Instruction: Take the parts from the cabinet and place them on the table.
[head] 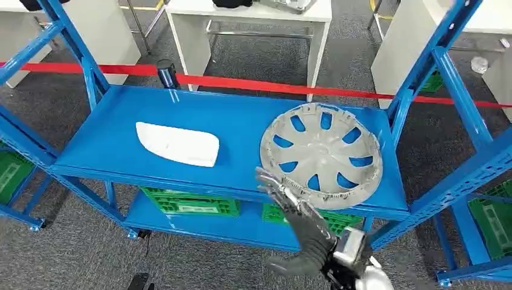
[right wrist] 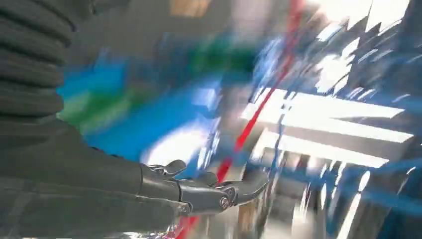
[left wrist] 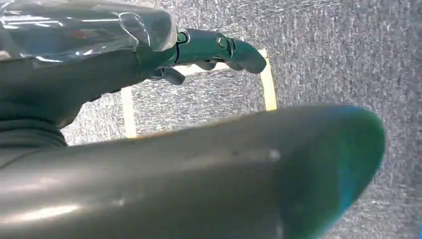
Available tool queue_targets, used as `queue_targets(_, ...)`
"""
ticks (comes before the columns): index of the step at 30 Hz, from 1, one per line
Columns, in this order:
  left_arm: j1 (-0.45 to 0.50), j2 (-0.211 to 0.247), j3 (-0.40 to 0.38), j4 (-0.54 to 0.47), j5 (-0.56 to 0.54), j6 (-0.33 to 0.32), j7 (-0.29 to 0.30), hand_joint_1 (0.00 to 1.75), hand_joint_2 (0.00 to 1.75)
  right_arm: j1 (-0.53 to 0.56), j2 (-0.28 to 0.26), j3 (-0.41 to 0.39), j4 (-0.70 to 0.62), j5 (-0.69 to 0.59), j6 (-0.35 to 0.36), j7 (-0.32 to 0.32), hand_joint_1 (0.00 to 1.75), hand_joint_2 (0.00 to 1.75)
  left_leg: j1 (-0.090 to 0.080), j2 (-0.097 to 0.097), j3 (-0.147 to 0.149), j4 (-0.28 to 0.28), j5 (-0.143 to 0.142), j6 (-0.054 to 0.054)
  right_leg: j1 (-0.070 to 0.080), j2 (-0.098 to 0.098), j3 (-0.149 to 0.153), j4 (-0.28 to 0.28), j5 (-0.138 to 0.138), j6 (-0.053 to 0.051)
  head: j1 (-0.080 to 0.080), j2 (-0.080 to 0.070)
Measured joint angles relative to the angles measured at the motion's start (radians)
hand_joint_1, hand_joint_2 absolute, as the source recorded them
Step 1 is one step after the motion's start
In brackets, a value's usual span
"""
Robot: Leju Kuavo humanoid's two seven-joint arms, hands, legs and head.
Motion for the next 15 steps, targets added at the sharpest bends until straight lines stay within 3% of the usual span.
queue_targets(2, 0.0, -0.005, 0.0, 0.0, -0.007, 0.001, 0.0, 0.0, 0.0, -0.016, -0.008, 0.006, 0.002, 0.107, -0.06, 0.006, 0.0, 1.75, -0.002, 0.0, -0.001, 0.001, -0.001, 0.001, -0.002, 0.0, -0.079, 0.159, -0.061, -0.003, 0.0, 0.0)
queue_targets(3, 0.0, -0.006, 0.0, 0.0, -0.01, 0.002, 0.001, 0.0, 0.0, -0.021, -0.012, 0.012, 0.003, 0.137, -0.082, 0.008, 0.0, 1.75, -0.002, 0.0, -0.002, 0.002, -0.001, 0.001, -0.003, 0.0, -0.115, 0.226, -0.078, 0.002, 0.0, 0.0)
queue_targets(4, 0.0, -0.008, 0.0, 0.0, -0.017, 0.002, 0.003, 0.0, 0.0, -0.026, -0.018, 0.019, 0.006, 0.163, -0.099, 0.01, 0.0, 1.75, -0.002, -0.001, -0.001, 0.002, -0.002, 0.0, -0.004, -0.001, -0.121, 0.23, -0.07, 0.01, 0.0, 0.0)
queue_targets(5, -0.001, -0.009, 0.0, 0.0, -0.02, 0.002, 0.006, 0.0, 0.0, -0.03, -0.023, 0.024, 0.008, 0.178, -0.111, 0.011, 0.0, 1.75, -0.002, -0.003, 0.0, 0.003, -0.003, 0.0, -0.006, -0.001, -0.104, 0.191, -0.048, 0.019, 0.0, 0.0)
queue_targets(6, -0.003, -0.012, 0.0, 0.0, -0.027, 0.001, 0.011, 0.0, 0.0, -0.038, -0.033, 0.035, 0.011, 0.202, -0.135, 0.01, 0.0, 1.75, -0.002, -0.005, 0.002, 0.006, -0.006, -0.003, -0.009, -0.002, -0.054, 0.084, -0.001, 0.033, 0.0, 0.0)
queue_targets(7, -0.005, -0.014, -0.001, 0.0, -0.029, 0.0, 0.013, 0.0, 0.0, -0.044, -0.041, 0.042, 0.013, 0.22, -0.152, 0.006, 0.0, 1.75, -0.002, -0.006, 0.003, 0.011, -0.01, -0.007, -0.011, -0.005, -0.002, -0.02, 0.039, 0.039, 0.0, 0.0)
queue_targets(8, -0.006, -0.015, -0.001, 0.0, -0.03, -0.001, 0.015, 0.0, 0.0, -0.048, -0.048, 0.046, 0.015, 0.241, -0.171, 0.002, 0.0, 1.75, -0.002, -0.007, 0.002, 0.017, -0.014, -0.01, -0.011, -0.009, 0.031, -0.092, 0.059, 0.037, 0.001, 0.0)
queue_targets(9, -0.009, -0.016, -0.001, 0.0, -0.035, -0.001, 0.018, 0.0, 0.0, -0.051, -0.056, 0.055, 0.02, 0.271, -0.198, -0.004, 0.0, 1.75, -0.01, -0.008, -0.003, 0.025, -0.022, -0.019, -0.006, -0.007, 0.035, -0.094, 0.059, 0.02, -0.001, 0.0)
queue_targets(10, -0.01, -0.015, -0.001, 0.0, -0.037, -0.001, 0.021, 0.0, 0.0, -0.053, -0.064, 0.063, 0.022, 0.295, -0.22, -0.008, 0.0, 1.75, -0.009, -0.007, -0.005, 0.027, -0.023, -0.022, -0.004, -0.006, 0.034, -0.089, 0.059, 0.01, -0.001, 0.0)
queue_targets(12, -0.012, -0.018, -0.002, 0.0, -0.039, -0.002, 0.026, 0.0, 0.0, -0.054, -0.077, 0.075, 0.027, 0.355, -0.265, -0.013, 0.0, 1.75, -0.007, -0.006, -0.004, 0.027, -0.024, -0.025, -0.002, -0.004, 0.033, -0.089, 0.059, 0.003, -0.002, 0.0)
queue_targets(13, -0.012, -0.017, -0.002, 0.0, -0.039, -0.002, 0.026, 0.0, 0.0, -0.056, -0.08, 0.082, 0.029, 0.379, -0.288, -0.017, 0.0, 1.75, -0.006, -0.006, -0.005, 0.033, -0.029, -0.03, -0.016, -0.004, 0.035, -0.092, 0.061, -0.003, -0.002, 0.0)
queue_targets(14, -0.012, -0.019, -0.002, 0.0, -0.04, -0.003, 0.029, 0.0, 0.0, -0.059, -0.086, 0.089, 0.031, 0.395, -0.305, -0.02, 0.0, 1.75, -0.004, -0.006, -0.015, 0.049, -0.042, -0.037, -0.016, -0.003, 0.038, -0.093, 0.061, -0.007, -0.002, 0.0)
queue_targets(15, -0.013, -0.019, -0.002, 0.0, -0.04, -0.003, 0.029, 0.0, 0.0, -0.062, -0.09, 0.095, 0.034, 0.408, -0.32, -0.022, 0.0, 1.75, -0.001, -0.005, -0.037, 0.103, -0.077, -0.044, -0.016, -0.003, 0.04, -0.093, 0.059, -0.011, -0.007, 0.0)
